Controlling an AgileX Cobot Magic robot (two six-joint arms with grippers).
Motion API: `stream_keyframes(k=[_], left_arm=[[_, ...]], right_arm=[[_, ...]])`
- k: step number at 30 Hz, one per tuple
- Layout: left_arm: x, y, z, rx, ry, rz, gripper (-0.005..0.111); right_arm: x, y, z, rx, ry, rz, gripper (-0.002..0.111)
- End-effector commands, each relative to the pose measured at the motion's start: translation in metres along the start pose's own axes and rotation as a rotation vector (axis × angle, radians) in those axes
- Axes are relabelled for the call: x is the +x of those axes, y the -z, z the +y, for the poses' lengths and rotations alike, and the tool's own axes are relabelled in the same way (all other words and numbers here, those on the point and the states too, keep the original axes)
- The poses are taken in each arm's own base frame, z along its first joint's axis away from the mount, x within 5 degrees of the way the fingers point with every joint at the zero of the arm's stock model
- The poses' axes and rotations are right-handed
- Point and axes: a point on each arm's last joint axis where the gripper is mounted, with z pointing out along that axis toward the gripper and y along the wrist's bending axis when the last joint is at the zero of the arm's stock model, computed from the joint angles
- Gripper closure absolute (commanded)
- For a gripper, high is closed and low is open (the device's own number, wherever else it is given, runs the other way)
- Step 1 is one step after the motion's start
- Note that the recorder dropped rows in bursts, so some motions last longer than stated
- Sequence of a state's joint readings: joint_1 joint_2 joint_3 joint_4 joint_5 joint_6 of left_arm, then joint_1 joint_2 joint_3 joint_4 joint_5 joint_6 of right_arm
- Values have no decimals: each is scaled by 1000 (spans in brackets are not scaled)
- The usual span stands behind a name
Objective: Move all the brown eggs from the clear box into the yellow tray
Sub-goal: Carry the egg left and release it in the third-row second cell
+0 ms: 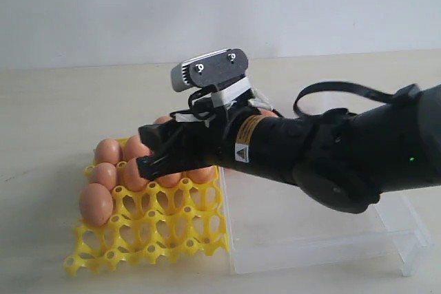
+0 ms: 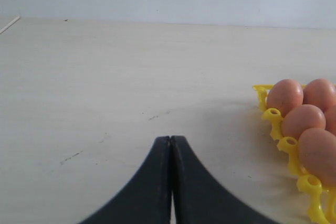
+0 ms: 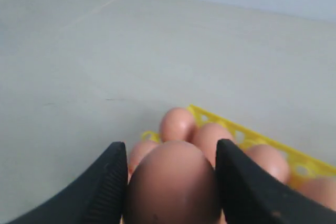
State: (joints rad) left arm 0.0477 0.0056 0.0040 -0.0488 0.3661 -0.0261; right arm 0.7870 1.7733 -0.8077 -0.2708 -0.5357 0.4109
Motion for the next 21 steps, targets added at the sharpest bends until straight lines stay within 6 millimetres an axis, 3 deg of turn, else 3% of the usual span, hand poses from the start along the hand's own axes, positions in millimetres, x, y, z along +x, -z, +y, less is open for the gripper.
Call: stream_keyframes(k=[1, 8, 16, 19, 21], left_arm=[[-2, 1, -1, 8, 8, -19, 107], [-2, 1, -1, 8, 8, -19, 107], [-2, 1, -1, 8, 8, -19, 107], [-2, 1, -1, 8, 8, -19, 107], [-2, 1, -1, 8, 8, -19, 107]], right_arm=[[11, -24, 8, -135, -33, -33, 108], [24, -52, 7, -190, -125, 33, 108], [35, -59, 6, -194, -145, 112, 108], [36, -59, 6, -189, -145, 119, 100], [36, -59, 6, -189, -145, 119, 86]])
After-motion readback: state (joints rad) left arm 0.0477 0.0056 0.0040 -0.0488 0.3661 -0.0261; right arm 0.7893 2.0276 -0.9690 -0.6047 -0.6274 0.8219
